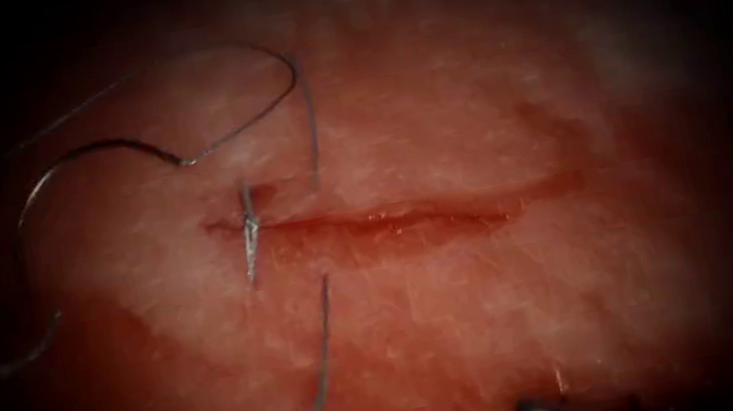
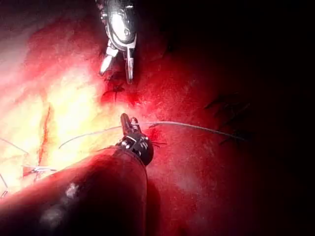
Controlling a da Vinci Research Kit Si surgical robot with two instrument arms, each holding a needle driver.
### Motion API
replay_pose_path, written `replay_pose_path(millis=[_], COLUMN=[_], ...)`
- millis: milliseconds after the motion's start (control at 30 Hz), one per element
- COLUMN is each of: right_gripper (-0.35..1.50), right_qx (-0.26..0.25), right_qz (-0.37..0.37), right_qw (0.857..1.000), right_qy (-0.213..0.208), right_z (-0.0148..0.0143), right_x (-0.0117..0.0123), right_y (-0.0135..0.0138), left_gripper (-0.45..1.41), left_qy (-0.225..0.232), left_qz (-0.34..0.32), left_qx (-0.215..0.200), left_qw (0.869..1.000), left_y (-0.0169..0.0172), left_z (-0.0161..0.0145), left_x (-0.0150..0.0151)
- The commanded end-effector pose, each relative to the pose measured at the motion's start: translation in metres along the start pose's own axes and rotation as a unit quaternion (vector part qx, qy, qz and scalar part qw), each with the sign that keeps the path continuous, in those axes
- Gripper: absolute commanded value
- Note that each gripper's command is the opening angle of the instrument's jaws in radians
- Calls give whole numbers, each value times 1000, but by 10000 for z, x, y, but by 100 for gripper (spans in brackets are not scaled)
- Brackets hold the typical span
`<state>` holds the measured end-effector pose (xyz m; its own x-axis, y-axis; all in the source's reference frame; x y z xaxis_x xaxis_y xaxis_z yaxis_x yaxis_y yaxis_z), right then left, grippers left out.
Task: Wound Closure
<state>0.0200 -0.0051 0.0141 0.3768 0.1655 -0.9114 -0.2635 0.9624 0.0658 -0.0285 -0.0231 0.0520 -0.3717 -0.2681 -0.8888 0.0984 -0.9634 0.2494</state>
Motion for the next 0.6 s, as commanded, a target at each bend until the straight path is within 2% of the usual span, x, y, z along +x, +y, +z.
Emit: replay_pose_path(millis=[33, 167, 233, 400, 600], right_gripper=[131, 116, 108, 119, 119], right_qx=[3, 14, 22, 26, 27], right_qz=[2, 3, 6, -36, -60], right_qw=[1000, 1000, 1000, 999, 998], right_qy=[1, 4, 5, 4, -3], right_z=[4, 10, 23, 58, 89], right_x=[-1, 2, 9, 13, 3], right_y=[-13, -11, -8, 14, 48], left_gripper=[-45, -45, -45, -45, -45], left_qy=[4, 4, 4, 9, 12], left_qz=[14, 28, 28, 29, 30], left_qx=[-10, -23, -23, -26, -27], left_qw=[1000, 999, 999, 999, 999], left_y=[11, 3, -10, -33, -56], left_z=[0, -4, -5, -3, 2], left_x=[-1, -5, -5, -2, -7])
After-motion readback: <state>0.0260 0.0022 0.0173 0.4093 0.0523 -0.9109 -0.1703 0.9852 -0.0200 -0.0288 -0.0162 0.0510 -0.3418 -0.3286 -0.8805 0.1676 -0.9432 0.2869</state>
